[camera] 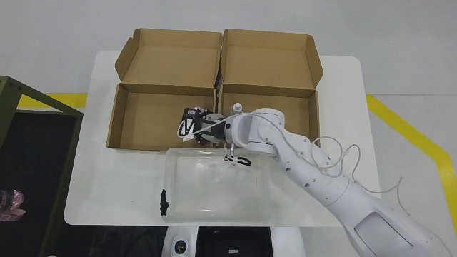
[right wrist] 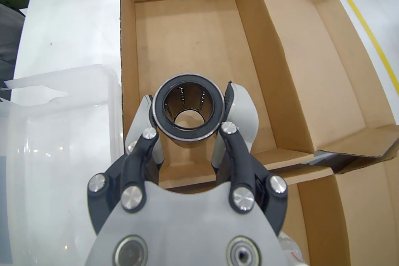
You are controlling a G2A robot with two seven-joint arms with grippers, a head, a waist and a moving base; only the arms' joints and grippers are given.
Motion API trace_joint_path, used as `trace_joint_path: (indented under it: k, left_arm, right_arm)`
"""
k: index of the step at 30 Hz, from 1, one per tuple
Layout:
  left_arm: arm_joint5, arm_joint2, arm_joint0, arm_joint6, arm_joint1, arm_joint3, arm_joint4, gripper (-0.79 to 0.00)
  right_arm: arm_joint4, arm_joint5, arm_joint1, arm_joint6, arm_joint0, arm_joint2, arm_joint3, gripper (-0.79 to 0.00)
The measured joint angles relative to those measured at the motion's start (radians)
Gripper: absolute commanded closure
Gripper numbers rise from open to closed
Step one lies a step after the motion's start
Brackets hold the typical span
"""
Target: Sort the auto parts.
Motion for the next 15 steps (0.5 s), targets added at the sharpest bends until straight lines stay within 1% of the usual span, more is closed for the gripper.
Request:
trace_joint_path:
  k: [13, 15]
  left_arm:
    - [0.0, 0.0, 0.0, 0.0, 0.0, 0.0, 0.0, -0.785]
    - [0.0, 0.0, 0.0, 0.0, 0.0, 0.0, 0.0, -0.785]
  right_arm:
    - [-0.019, -0.035, -0.035, 0.029, 0.043, -0.048, 0.085, 0.0]
    - [-0.02, -0.038, -0.04, 0.031, 0.047, -0.053, 0.097, -0.046]
